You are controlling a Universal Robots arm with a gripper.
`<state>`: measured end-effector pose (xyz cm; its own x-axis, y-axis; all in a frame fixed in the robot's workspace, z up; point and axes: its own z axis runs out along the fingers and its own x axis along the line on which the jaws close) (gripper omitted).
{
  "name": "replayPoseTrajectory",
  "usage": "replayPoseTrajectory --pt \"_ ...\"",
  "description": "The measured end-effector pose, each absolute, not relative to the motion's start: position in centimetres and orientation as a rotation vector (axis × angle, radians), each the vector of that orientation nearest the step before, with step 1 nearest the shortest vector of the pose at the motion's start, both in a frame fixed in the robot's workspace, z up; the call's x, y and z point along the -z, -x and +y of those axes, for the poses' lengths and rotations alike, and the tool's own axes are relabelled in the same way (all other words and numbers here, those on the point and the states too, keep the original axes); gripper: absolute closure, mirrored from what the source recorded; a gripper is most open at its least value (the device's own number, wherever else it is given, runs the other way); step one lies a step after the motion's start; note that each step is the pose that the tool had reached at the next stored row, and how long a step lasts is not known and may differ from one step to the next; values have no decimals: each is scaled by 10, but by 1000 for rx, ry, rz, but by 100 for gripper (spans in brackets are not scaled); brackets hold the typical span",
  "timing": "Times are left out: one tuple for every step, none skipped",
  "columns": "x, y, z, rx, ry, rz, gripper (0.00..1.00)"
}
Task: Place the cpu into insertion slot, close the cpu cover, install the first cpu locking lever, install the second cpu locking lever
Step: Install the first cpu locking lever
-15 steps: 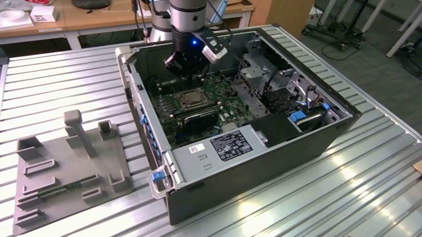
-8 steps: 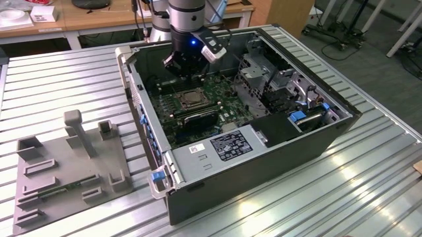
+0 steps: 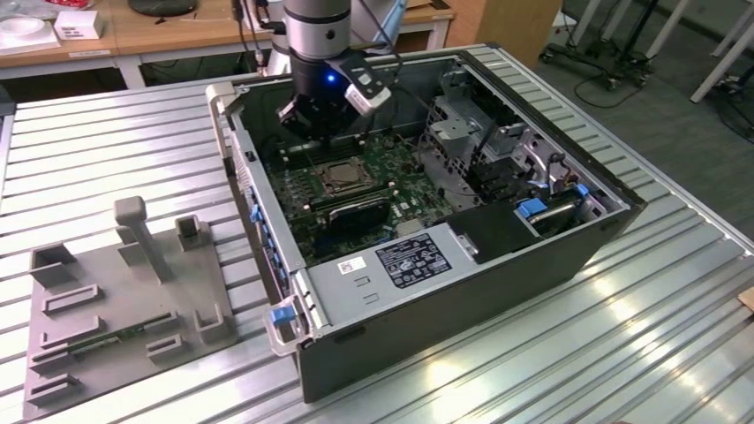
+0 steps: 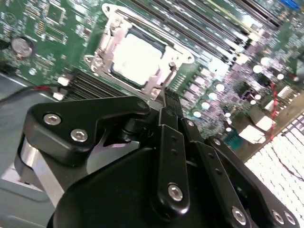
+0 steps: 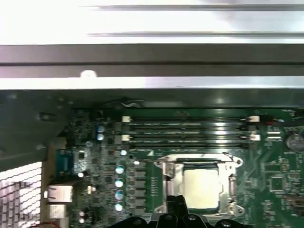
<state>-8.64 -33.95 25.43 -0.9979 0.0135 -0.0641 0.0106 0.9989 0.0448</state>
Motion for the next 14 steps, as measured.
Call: replayPoseTrajectory --pt "-254 89 -339 -68 -19 3075 89" --pt "-254 92 -339 -68 -18 3074 89" --pt "-254 95 -339 -68 -18 3074 89" --pt "-254 97 -339 -68 -18 3073 89" --pt "-254 99 -339 -68 -18 3073 89" --pt "-254 99 -339 -69 -19 3072 89" --pt "-254 99 -339 -69 -18 3072 89" --pt "-254 99 -339 -68 -18 3072 89" --pt "-254 99 -339 -68 -18 3072 89" --pt "-254 99 -339 -68 -18 3072 89" --pt "-254 99 -339 -68 -18 3072 89" --pt "-254 99 -339 -69 -18 3072 89" --pt "-255 99 -340 -68 -18 3072 89" --pt "-255 99 -340 -68 -18 3073 89"
